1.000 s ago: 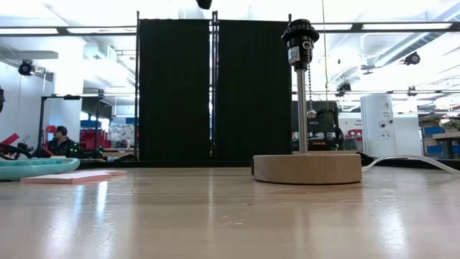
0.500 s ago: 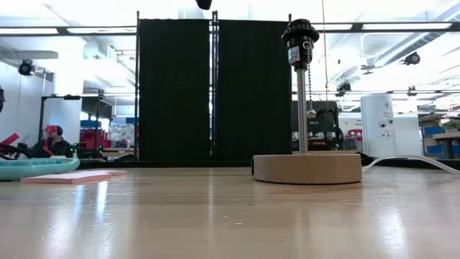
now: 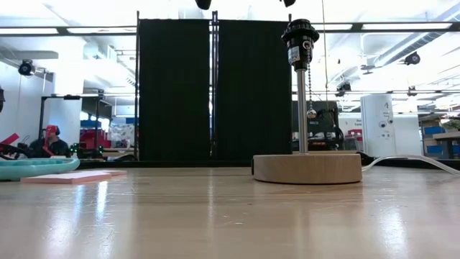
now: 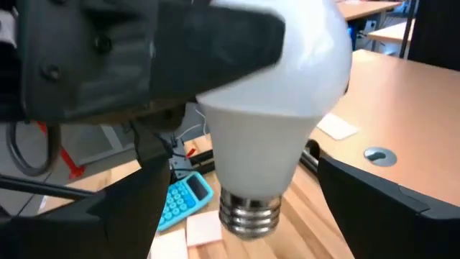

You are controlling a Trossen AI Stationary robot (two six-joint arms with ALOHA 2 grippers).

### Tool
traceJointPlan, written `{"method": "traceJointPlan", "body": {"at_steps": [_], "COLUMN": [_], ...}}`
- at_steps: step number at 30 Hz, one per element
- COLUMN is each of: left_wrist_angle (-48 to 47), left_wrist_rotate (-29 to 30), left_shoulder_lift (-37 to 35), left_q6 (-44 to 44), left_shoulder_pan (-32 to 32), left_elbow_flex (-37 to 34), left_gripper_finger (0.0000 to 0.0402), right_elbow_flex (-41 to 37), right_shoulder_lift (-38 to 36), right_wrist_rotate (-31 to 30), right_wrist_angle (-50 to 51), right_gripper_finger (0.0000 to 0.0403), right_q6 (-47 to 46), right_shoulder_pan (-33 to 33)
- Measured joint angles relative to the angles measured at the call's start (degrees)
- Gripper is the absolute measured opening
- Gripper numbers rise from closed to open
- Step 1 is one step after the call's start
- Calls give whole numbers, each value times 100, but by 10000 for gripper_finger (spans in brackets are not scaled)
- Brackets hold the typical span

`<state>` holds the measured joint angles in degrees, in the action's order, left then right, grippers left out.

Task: Screw lightbulb
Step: Insert the lightbulb into the lamp

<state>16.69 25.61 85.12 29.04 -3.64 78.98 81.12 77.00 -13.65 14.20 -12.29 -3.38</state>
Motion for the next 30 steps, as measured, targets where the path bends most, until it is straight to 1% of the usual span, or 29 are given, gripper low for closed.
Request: {"method": "traceJointPlan", "body": {"at_steps": [14,17,24,30], "left_wrist_angle": [-7,-10,-7,4], "left_wrist_rotate": [0,-1,0,-2], "left_shoulder_lift": [0,0,0,0], "left_q6": [0,0,0,63], "left_shoulder_pan": [0,0,0,0], "left_elbow_flex": [0,0,0,0], "left_gripper_finger": [265,265,265,265], "right_elbow_flex": [18,18,18,15], "right_shoulder_lift": [-5,4,-3,-3], "right_wrist_rotate": [-44,-46,-65,-117], "right_wrist_angle": [-391,-396,-378,-365], "right_gripper_finger": [345,325,260,214], "right_q6": [-40,-97,-84,-84], "right_shoulder_pan": [-2,-5,-4,-6]}}
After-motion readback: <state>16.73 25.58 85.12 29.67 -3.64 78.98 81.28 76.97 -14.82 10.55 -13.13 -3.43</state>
